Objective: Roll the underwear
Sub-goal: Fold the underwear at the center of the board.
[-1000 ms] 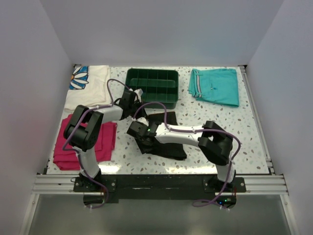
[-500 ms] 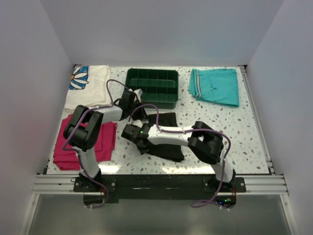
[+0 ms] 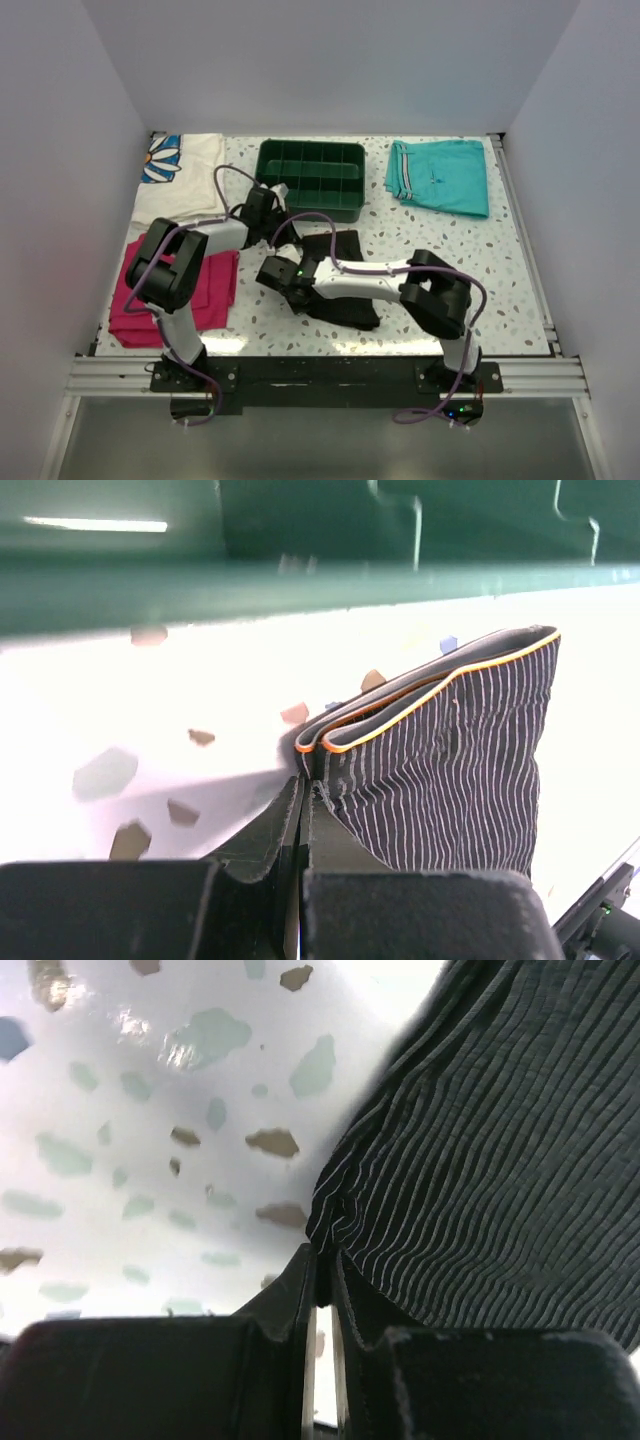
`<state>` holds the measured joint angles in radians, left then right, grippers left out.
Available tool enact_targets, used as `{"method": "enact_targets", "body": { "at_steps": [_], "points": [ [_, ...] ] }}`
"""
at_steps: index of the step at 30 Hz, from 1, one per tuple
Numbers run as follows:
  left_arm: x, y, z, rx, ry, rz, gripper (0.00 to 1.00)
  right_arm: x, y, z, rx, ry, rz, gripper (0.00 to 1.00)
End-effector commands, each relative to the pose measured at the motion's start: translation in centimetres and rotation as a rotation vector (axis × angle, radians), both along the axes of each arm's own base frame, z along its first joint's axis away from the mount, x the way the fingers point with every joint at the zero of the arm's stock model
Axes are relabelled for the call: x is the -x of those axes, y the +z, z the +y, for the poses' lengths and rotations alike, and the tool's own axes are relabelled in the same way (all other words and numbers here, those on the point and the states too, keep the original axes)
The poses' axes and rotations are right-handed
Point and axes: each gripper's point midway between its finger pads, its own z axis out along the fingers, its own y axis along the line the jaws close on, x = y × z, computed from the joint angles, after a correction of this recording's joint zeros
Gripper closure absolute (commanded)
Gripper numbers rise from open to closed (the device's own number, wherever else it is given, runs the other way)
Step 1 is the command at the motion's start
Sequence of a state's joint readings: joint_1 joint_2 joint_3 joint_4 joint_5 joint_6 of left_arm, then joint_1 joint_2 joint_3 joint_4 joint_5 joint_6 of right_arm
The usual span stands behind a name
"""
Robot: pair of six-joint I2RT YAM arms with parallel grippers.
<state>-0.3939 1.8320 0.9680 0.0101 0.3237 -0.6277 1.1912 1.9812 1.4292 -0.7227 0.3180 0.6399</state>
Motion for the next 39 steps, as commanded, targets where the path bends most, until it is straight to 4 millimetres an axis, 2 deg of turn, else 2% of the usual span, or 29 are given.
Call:
{"method": "enact_targets", "body": {
  "at_steps": [1, 2, 3, 5, 8, 14, 21, 25, 27, 28, 31, 37, 39],
  "points": [
    [-0.3, 3.1, 0.5, 0.034, 0.053, -0.065, 1.0, -0.2, 5.8, 1.7, -0.242, 0.017, -0.078, 0.93],
    [-0.2, 3.3, 0.6, 0.037, 0.056, -0.07, 1.0, -0.1, 6.5, 2.3, -0.292, 0.024, -0.081, 0.92],
    [0.1, 3.3, 0.8, 0.034, 0.06, -0.067, 1.0, 0.2, 6.1, 1.7, -0.293, 0.025, -0.075, 0.92],
    [0.1, 3.9, 0.9, 0.042, 0.071, -0.081, 1.0, 0.6, 7.4, 2.4, -0.37, 0.039, -0.063, 0.9],
    [0.5, 4.1, 1.0, 0.046, 0.077, -0.076, 1.0, 1.0, 7.4, 2.2, -0.395, 0.041, -0.04, 0.9],
    [0.7, 4.7, 1.4, 0.035, 0.097, -0.081, 1.0, 2.2, 5.6, 1.7, -0.389, 0.034, 0.03, 0.9],
    [1.5, 3.1, 2.6, -0.039, 0.111, -0.034, 1.0, 2.1, 4.0, 1.0, -0.358, 0.01, 0.053, 0.9],
    [2.1, 1.9, 2.9, -0.057, 0.102, -0.002, 0.83, 2.2, 3.3, 0.9, -0.344, 0.003, 0.066, 0.9],
    [2.2, 1.6, 2.5, -0.04, 0.093, 0.002, 0.78, 2.3, 3.1, 1.0, -0.345, 0.005, 0.073, 0.9],
    [2.3, 1.5, 2.5, -0.033, 0.092, 0.005, 0.69, 2.3, 2.9, 0.9, -0.339, 0.005, 0.075, 0.89],
    [2.2, 1.4, 2.0, -0.013, 0.078, 0.0, 0.58, 2.3, 2.7, 0.8, -0.335, 0.001, 0.079, 0.89],
    [2.2, -0.3, 1.9, -0.032, 0.059, 0.034, 0.53, 2.3, 2.5, 0.8, -0.335, -0.004, 0.088, 0.87],
    [1.8, 0.0, 1.2, 0.007, 0.046, 0.013, 0.52, 2.3, 2.4, 0.9, -0.336, -0.002, 0.092, 0.87]
  ]
}}
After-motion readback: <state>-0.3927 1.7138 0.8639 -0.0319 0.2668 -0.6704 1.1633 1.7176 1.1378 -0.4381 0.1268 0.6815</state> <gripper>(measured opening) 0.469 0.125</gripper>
